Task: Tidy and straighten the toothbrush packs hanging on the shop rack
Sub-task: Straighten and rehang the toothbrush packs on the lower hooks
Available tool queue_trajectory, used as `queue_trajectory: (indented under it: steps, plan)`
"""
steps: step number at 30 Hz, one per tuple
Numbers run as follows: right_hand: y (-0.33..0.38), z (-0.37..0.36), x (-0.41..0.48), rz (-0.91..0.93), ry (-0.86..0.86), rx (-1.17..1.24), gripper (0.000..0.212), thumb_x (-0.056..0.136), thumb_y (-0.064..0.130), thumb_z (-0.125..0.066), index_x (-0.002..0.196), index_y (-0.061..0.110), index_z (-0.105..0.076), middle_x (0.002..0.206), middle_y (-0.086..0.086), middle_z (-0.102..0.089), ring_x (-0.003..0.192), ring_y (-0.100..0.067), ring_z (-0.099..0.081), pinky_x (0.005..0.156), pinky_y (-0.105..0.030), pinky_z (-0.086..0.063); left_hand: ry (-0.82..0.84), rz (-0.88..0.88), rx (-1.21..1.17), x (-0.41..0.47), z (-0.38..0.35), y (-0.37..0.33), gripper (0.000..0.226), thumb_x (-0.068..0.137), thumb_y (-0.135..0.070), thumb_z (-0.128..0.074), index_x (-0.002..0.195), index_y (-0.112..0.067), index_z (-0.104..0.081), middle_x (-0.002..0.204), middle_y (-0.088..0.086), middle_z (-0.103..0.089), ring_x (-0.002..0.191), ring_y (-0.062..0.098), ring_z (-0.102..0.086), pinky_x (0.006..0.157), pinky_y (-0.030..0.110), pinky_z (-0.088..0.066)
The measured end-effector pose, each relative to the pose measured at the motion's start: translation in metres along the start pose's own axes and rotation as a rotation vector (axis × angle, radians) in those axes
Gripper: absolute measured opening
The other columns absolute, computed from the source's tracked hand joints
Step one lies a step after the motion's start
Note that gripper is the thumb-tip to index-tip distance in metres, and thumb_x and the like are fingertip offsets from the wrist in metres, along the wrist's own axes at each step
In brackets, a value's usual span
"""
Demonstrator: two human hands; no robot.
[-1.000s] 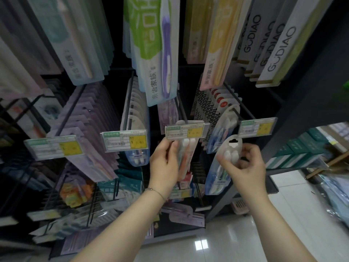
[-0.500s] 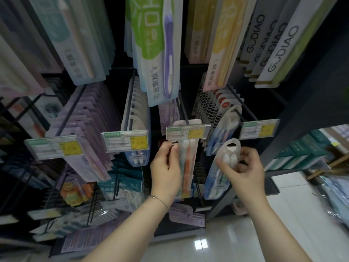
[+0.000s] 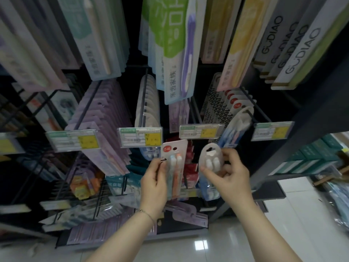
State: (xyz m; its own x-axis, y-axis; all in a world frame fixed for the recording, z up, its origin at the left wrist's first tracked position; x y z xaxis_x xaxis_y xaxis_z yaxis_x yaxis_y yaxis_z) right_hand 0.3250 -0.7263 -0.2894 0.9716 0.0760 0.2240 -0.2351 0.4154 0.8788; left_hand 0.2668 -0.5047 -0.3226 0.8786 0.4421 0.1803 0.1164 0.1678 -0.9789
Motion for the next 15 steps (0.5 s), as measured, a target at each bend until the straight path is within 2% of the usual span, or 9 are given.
queue_trajectory:
  steps: [2,4,7,9,12,15]
  plan:
    - [0.011,-0.022,-0.003,0.057,0.051,-0.102,0.053,0.069,0.048,-0.081,0.112,0.039,-0.052,0.096,0.015,-0.063,0.074,-0.008,-0.060,0.064,-0.029,-0.052,-0.040,0.002,0.032,-0.003,0.021,0.011,0.021,0.102,-0.030,-0.044,0.091,-0.022,-0.060,0.086,-0.009,-0.063,0.080,0.003,-0.058,0.073,0.017,-0.045]
    - [0.030,-0.045,-0.007,0.140,0.066,-0.173,0.060,0.071,0.052,-0.079,0.121,0.033,-0.052,0.103,0.015,-0.060,0.081,-0.005,-0.057,0.068,-0.024,-0.049,-0.096,0.029,0.080,-0.006,0.046,0.023,0.020,0.105,-0.023,-0.044,0.094,-0.028,-0.060,0.090,-0.016,-0.065,0.084,0.000,-0.060,0.075,0.014,-0.045]
    - [0.064,-0.078,-0.011,0.274,0.080,-0.253,0.070,0.075,0.060,-0.072,0.133,0.026,-0.052,0.117,0.011,-0.061,0.097,-0.009,-0.062,0.077,-0.031,-0.055,-0.174,0.065,0.118,-0.008,0.082,0.035,0.024,0.104,-0.014,-0.044,0.094,-0.031,-0.059,0.092,-0.024,-0.065,0.088,-0.004,-0.061,0.075,0.010,-0.044]
    - [0.082,-0.096,-0.010,0.318,0.080,-0.276,0.076,0.077,0.066,-0.063,0.138,0.023,-0.051,0.115,0.008,-0.062,0.096,-0.011,-0.062,0.074,-0.032,-0.056,-0.197,0.041,0.151,-0.008,0.102,0.035,0.026,0.105,-0.012,-0.043,0.091,-0.029,-0.057,0.088,-0.022,-0.064,0.083,-0.003,-0.059,0.071,0.010,-0.043]
    - [0.103,-0.113,-0.008,0.377,0.017,-0.265,0.074,0.078,0.068,-0.057,0.130,0.015,-0.059,0.104,0.001,-0.063,0.085,-0.018,-0.063,0.063,-0.033,-0.056,-0.203,-0.002,0.181,-0.005,0.121,0.029,0.021,0.104,-0.019,-0.043,0.090,-0.029,-0.055,0.085,-0.013,-0.062,0.078,-0.001,-0.057,0.070,0.015,-0.043]
    - [0.111,-0.122,-0.009,0.427,-0.084,-0.267,0.068,0.078,0.069,-0.058,0.104,0.006,-0.069,0.097,-0.005,-0.064,0.076,-0.025,-0.065,0.054,-0.038,-0.056,-0.203,-0.012,0.195,-0.001,0.129,0.019,0.023,0.105,-0.017,-0.044,0.091,-0.030,-0.056,0.085,-0.007,-0.061,0.080,-0.002,-0.056,0.071,0.014,-0.043]
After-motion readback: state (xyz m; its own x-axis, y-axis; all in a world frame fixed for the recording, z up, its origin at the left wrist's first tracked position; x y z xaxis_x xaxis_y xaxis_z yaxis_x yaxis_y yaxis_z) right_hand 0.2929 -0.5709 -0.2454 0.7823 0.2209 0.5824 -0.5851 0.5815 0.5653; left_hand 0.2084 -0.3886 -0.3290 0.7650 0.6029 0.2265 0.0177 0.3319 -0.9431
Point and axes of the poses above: each hand's wrist, its own x-axis towards the middle knuckle, its own z-axis out of the back of the hand, y = z × x, the point moved 9 cm from there along x, towards the middle knuckle
